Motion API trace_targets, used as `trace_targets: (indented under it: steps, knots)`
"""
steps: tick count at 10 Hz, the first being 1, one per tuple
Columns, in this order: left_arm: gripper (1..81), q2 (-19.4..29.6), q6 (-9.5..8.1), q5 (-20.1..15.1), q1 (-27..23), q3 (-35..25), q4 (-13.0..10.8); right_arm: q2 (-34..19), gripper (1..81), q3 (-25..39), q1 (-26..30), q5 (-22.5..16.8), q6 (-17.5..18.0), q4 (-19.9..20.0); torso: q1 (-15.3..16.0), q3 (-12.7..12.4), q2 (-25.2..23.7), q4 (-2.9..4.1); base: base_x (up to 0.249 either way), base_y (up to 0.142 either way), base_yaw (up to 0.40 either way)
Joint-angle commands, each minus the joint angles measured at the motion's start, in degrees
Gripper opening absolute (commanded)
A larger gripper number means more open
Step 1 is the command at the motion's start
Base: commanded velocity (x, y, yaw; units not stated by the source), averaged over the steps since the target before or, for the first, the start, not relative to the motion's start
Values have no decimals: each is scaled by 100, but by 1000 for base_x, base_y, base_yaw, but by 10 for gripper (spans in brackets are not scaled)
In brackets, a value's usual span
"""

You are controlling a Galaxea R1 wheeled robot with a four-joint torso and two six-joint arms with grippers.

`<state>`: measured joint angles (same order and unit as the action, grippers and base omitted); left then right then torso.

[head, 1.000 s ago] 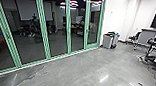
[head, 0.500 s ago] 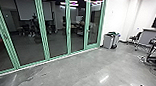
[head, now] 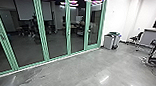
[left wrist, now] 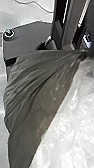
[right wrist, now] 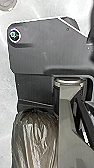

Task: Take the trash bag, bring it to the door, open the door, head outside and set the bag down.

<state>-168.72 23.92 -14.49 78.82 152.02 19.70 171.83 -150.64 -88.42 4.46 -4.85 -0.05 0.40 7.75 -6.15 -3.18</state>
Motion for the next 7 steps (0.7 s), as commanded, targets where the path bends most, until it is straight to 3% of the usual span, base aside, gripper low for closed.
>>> trace_targets:
  steps: [1, 7]
  knots:
    - [10, 57, 25, -405, -363, -5, 51, -14, 811, 36, 258, -297, -16, -30, 0, 0, 0, 0, 141, -61, 0]
    - [10, 57, 25, -405, -363, -5, 51, 3, 811, 36, 250, -297, -7, -30, -5, 0, 0, 0, 143, -69, 0]
